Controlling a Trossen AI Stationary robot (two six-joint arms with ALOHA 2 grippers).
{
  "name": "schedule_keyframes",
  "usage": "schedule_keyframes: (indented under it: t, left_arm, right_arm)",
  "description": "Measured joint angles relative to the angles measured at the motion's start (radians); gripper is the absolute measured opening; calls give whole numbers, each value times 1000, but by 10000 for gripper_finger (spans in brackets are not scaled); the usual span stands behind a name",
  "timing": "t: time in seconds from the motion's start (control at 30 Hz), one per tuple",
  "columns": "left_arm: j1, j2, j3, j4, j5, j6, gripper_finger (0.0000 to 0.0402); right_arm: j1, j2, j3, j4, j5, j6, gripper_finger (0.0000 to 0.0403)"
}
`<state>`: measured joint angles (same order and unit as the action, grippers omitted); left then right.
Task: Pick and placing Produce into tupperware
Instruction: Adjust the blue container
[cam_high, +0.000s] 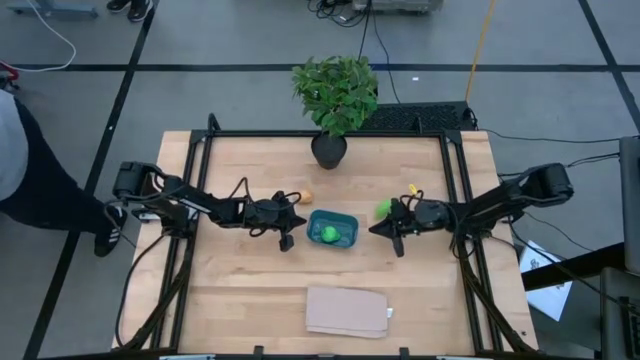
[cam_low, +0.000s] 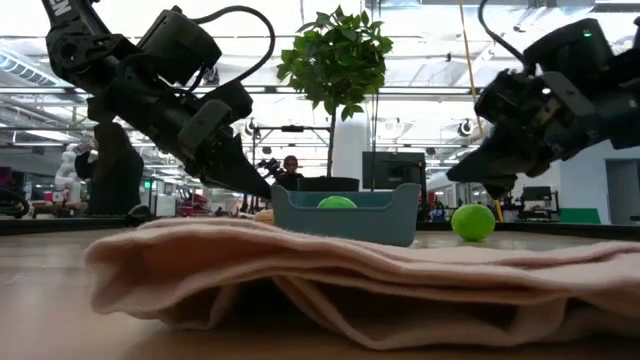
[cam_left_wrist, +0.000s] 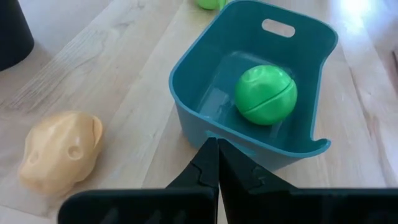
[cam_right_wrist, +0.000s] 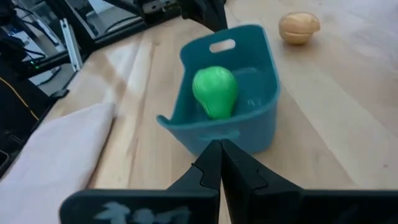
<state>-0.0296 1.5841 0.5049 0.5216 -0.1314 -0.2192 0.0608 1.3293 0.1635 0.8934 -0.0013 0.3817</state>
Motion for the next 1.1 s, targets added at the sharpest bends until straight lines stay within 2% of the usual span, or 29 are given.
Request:
schedule_keyframes:
  t: [0.4, 0.67, 1.1]
  left_arm:
    - [0, 0, 0, -1, 0, -22, 0]
    - [-13, 0, 0, 3, 0, -38, 1]
    - [-53, 0, 0, 6, 1, -53, 0]
  right_arm:
    - [0, 143, 41, 21, -2, 75, 0]
    - [0, 202, 109, 3, -3, 49, 0]
    - [-26, 207, 129, -22, 0, 25, 0]
